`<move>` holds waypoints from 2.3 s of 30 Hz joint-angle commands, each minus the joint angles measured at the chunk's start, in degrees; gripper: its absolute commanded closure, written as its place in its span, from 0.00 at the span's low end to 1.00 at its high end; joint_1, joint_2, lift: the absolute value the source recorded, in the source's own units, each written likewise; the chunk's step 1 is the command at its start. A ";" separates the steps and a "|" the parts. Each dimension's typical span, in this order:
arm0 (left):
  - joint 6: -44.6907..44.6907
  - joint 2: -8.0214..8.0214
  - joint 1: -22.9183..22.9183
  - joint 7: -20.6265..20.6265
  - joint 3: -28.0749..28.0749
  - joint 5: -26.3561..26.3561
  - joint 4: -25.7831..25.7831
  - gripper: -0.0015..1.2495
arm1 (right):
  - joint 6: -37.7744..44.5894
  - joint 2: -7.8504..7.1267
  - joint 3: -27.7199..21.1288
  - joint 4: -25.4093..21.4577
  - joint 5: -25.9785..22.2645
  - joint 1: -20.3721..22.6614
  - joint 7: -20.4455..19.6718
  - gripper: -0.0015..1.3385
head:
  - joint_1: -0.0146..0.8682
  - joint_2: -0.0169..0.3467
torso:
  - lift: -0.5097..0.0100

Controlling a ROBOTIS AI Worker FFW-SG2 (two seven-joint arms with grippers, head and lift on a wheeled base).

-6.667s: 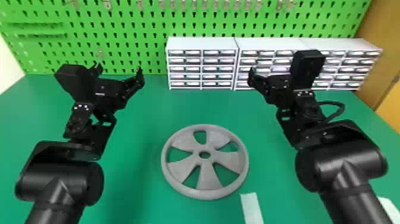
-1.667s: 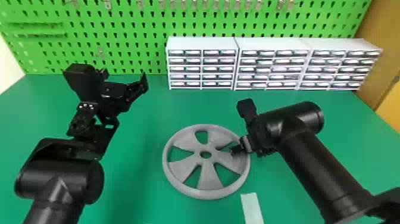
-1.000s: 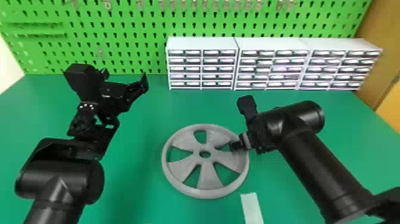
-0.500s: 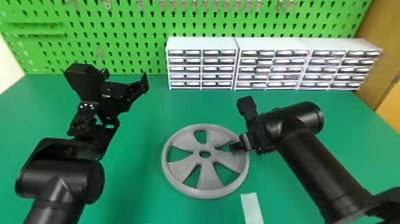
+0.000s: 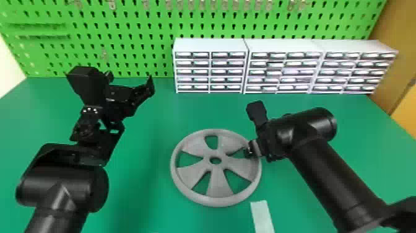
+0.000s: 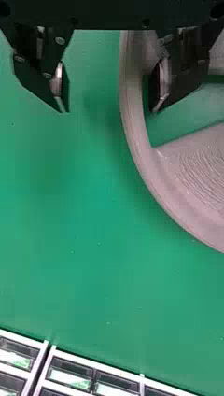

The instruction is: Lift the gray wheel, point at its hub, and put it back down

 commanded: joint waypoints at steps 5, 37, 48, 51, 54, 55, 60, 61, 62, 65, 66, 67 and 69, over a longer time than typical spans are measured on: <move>0.09 0.00 0.00 0.00 -0.09 0.09 0.00 0.08 | -1.42 0.00 -0.55 0.16 0.00 0.55 0.00 0.67 | 0.80 0.18 | 0.81; 0.26 0.00 0.17 0.00 0.00 0.26 0.00 0.08 | -7.75 -0.18 -1.17 -1.59 0.96 3.45 0.00 0.99 | 0.80 0.18 | 0.81; 0.35 0.18 0.35 -0.09 0.00 0.26 0.00 0.08 | -10.12 -0.27 -2.92 -5.20 3.69 3.27 0.00 0.99 | 0.80 0.18 | 0.81; 0.44 0.26 0.52 -0.09 0.09 0.26 0.00 0.08 | -11.97 -0.53 -3.63 -7.39 4.39 3.54 0.00 0.99 | 0.80 0.18 | 0.81; 0.44 0.35 0.61 -0.09 0.09 0.26 0.00 0.08 | -14.17 -0.71 -4.42 -9.68 4.83 3.89 -0.09 0.99 | 0.80 0.18 | 0.81; 0.53 0.35 0.61 -0.09 0.09 0.26 0.00 0.08 | -14.69 -0.71 -4.59 -10.38 4.92 3.98 -0.09 0.99 | 0.80 0.18 | 0.81; 0.53 0.44 0.70 -0.18 0.18 0.26 0.00 0.08 | -19.44 -0.88 -5.56 -14.69 5.10 5.03 -2.28 0.99 | 0.80 0.18 | 0.81; 0.53 0.44 0.70 -0.18 0.18 0.26 0.00 0.08 | -20.32 -0.97 -5.65 -15.66 5.36 5.30 -3.34 0.99 | 0.80 0.18 | 0.81; 0.53 0.44 0.70 -0.27 0.18 0.26 0.00 0.08 | -21.20 -1.06 -5.65 -16.53 5.62 5.47 -4.22 0.99 | 0.80 0.18 | 0.81; 0.53 0.44 0.79 -0.35 0.18 0.26 0.00 0.08 | -23.92 -1.32 -6.00 -19.00 6.68 6.00 -6.68 0.99 | 0.80 0.18 | 0.81; 0.53 0.44 0.79 -0.35 0.18 0.26 0.00 0.08 | -25.15 -1.50 -6.18 -19.61 6.68 6.17 -7.03 0.99 | 0.80 0.18 | 0.81; 0.53 0.44 0.79 -0.35 0.18 0.26 -0.09 0.08 | -26.82 -1.67 -6.35 -19.79 6.68 6.35 -7.03 0.99 | 0.80 0.18 | 0.81; 0.53 0.44 0.79 -0.35 0.18 0.26 -0.09 0.08 | -30.34 -2.03 -6.70 -20.58 6.68 6.88 -7.56 0.99 | 0.80 0.18 | 0.81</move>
